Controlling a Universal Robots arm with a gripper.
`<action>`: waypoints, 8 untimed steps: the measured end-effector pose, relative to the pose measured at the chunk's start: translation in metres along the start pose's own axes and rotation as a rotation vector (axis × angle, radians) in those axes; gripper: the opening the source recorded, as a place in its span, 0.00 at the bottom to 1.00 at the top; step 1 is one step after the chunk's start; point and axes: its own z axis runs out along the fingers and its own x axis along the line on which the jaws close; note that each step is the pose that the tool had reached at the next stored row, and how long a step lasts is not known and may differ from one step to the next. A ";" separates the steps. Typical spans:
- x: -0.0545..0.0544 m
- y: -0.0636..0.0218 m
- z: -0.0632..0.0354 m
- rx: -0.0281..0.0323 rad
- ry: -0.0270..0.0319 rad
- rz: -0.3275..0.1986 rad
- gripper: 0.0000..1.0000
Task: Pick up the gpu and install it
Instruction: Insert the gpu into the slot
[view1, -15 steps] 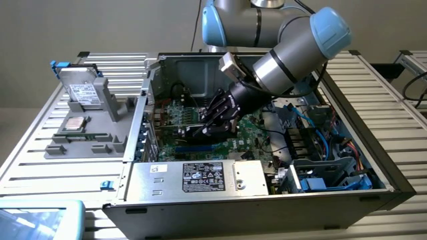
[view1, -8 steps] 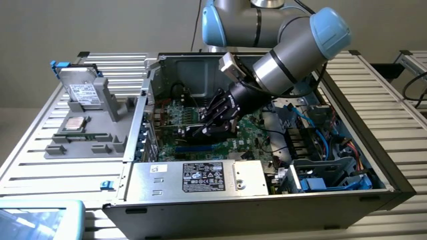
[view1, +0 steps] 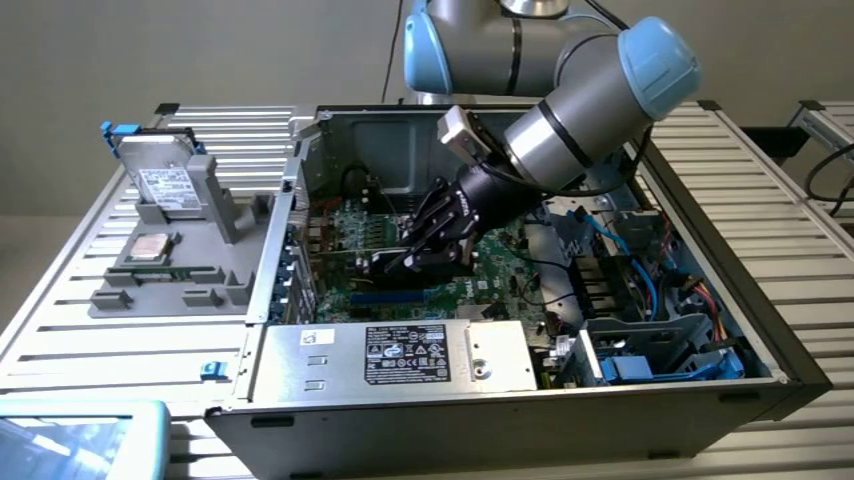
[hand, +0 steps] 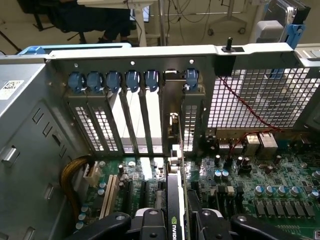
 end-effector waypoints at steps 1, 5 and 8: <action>0.000 -0.0004 0.0005 -0.0010 -0.0001 0.000 0.28; 0.000 -0.0016 0.0017 -0.0077 0.0000 -0.001 0.28; 0.000 -0.0017 0.0021 -0.0135 -0.0009 -0.002 0.28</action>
